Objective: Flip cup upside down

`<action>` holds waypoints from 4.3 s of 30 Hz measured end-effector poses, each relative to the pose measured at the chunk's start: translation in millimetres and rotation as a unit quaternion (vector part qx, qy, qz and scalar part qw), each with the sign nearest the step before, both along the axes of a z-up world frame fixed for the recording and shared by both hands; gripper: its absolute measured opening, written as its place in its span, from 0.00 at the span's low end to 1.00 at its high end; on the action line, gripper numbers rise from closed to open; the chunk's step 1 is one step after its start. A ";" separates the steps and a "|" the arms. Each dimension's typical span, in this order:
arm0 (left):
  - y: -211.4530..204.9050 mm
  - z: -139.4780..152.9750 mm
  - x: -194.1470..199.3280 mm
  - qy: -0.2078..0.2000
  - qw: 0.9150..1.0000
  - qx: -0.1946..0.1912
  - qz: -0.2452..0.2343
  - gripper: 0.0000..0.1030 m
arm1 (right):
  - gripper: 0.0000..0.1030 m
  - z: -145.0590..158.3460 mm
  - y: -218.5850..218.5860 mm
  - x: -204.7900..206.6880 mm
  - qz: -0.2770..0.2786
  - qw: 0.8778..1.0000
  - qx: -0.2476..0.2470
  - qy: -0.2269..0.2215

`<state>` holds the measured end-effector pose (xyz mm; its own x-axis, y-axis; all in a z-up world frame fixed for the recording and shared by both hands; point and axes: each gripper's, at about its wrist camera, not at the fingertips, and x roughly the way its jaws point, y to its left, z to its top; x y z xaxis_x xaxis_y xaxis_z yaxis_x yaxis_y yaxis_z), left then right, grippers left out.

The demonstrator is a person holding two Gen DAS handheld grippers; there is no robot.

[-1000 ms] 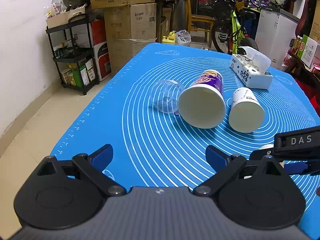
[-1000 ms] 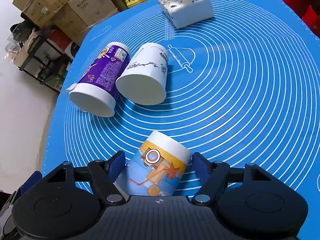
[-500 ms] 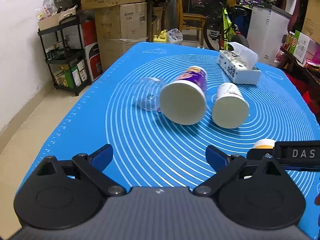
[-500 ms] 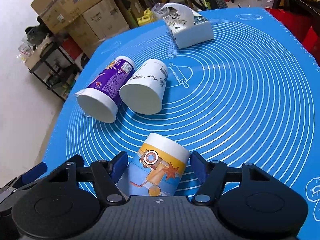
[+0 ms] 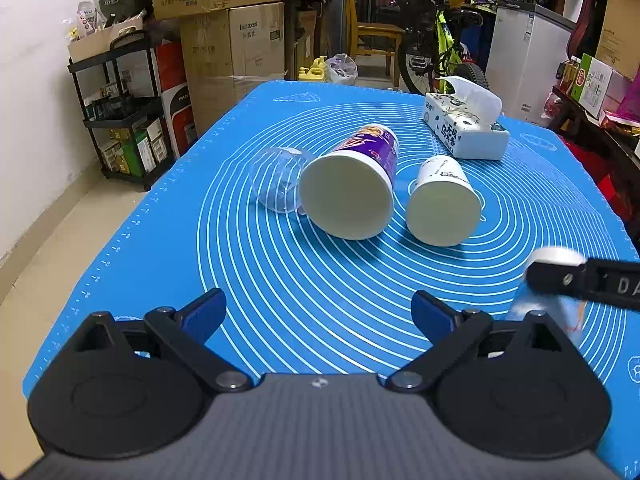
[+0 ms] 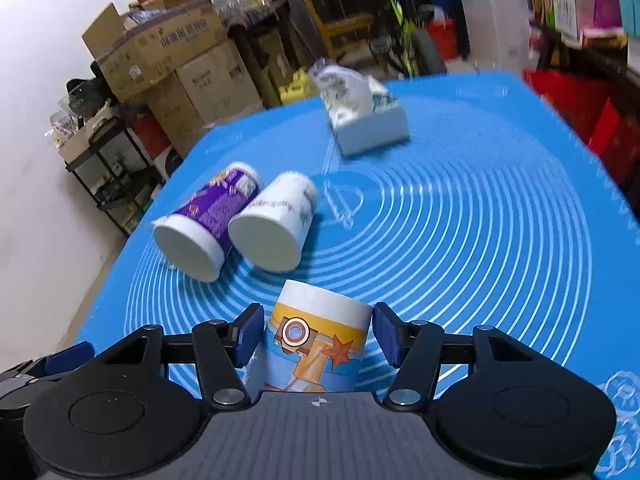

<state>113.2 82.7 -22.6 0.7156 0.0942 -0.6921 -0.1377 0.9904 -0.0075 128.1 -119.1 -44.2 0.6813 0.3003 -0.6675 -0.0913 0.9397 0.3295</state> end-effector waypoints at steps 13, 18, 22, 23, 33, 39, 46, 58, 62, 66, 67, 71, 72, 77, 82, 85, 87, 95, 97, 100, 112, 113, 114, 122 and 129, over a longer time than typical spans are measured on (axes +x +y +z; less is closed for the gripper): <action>-5.5 -2.0 -8.4 0.001 1.000 -0.007 -0.011 0.95 | 0.60 -4.6 7.3 -43.9 0.023 0.976 -0.139 -0.168; -13.4 -5.1 -15.1 0.002 1.000 -0.004 -0.027 0.95 | 0.59 -5.3 -1.0 -61.9 0.040 0.976 -0.118 -0.180; -20.0 -8.0 -21.0 0.003 0.999 -0.003 -0.039 0.95 | 0.58 -7.4 -2.6 -77.1 0.043 0.974 -0.122 -0.185; -21.3 -8.6 -22.7 0.004 0.999 -0.004 -0.042 0.95 | 0.58 -7.4 -2.8 -79.1 0.045 0.974 -0.122 -0.183; -37.7 -9.1 -45.1 -0.001 0.998 0.000 -0.065 0.95 | 0.67 -7.2 -8.4 -96.0 0.055 0.979 -0.113 -0.162; -45.4 -5.4 -69.9 -0.016 0.997 -0.001 -0.079 0.95 | 0.78 0.2 -22.2 -118.5 0.054 0.984 -0.087 -0.149; -58.5 3.1 -100.3 -0.036 0.993 0.005 -0.111 0.95 | 0.86 5.6 -49.0 -161.8 0.036 0.985 -0.092 -0.144; -84.0 6.2 -134.3 -0.049 0.986 0.006 -0.157 0.95 | 0.86 11.5 -67.0 -204.7 0.014 0.985 -0.116 -0.124; -86.3 7.8 -140.8 -0.056 0.985 0.013 -0.162 0.95 | 0.86 10.6 -72.0 -213.9 0.006 0.987 -0.112 -0.119; -87.9 7.3 -146.1 -0.056 0.985 0.014 -0.160 0.95 | 0.86 9.7 -74.7 -219.4 0.002 0.987 -0.113 -0.118; -88.1 7.5 -147.4 -0.056 0.985 0.015 -0.160 0.95 | 0.86 10.0 -75.3 -219.8 0.001 0.987 -0.113 -0.117; -88.5 7.7 -149.5 -0.054 0.986 0.017 -0.158 0.95 | 0.86 9.0 -78.3 -223.2 -0.003 0.987 -0.111 -0.116; -88.3 7.5 -149.5 -0.053 0.986 0.016 -0.158 0.95 | 0.86 9.0 -79.0 -224.0 -0.003 0.987 -0.111 -0.116; -90.3 7.1 -150.2 -0.049 0.986 0.015 -0.161 0.95 | 0.86 9.4 -80.7 -225.3 -0.004 0.988 -0.105 -0.111; -91.2 5.7 -149.3 -0.043 0.986 0.013 -0.163 0.95 | 0.86 9.7 -82.1 -226.8 -0.005 0.988 -0.105 -0.109; -91.4 5.8 -149.3 -0.044 0.986 0.013 -0.162 0.95 | 0.86 9.7 -82.2 -226.6 -0.006 0.988 -0.105 -0.109; -91.3 6.1 -149.5 -0.045 0.986 0.013 -0.163 0.95 | 0.86 9.8 -81.8 -226.2 -0.006 0.988 -0.106 -0.109; -92.0 5.7 -149.6 -0.046 0.985 0.012 -0.163 0.95 | 0.86 9.0 -81.9 -226.9 -0.006 0.988 -0.107 -0.109; -92.6 5.9 -150.1 -0.046 0.985 0.013 -0.164 0.95 | 0.86 8.3 -82.2 -227.2 -0.007 0.989 -0.106 -0.107; -92.8 6.5 -150.7 -0.046 0.985 0.013 -0.166 0.95 | 0.86 7.7 -82.8 -227.4 -0.007 0.989 -0.105 -0.107; -92.8 6.8 -150.6 -0.045 0.985 0.013 -0.164 0.95 | 0.86 7.4 -83.5 -227.2 -0.007 0.989 -0.105 -0.107; -92.8 6.7 -150.5 -0.045 0.985 0.013 -0.164 0.95 | 0.86 7.3 -83.4 -227.2 -0.007 0.989 -0.105 -0.107; -92.8 6.7 -150.6 -0.045 0.985 0.013 -0.163 0.95 | 0.86 7.3 -83.5 -227.2 -0.007 0.989 -0.105 -0.107; -93.6 5.7 -151.0 -0.044 0.985 0.014 -0.163 0.95 | 0.86 6.4 -83.4 -227.5 -0.009 0.989 -0.103 -0.107; -93.4 4.4 -151.7 -0.042 0.985 0.013 -0.165 0.95 | 0.86 4.0 -83.9 -226.7 -0.010 0.989 -0.101 -0.105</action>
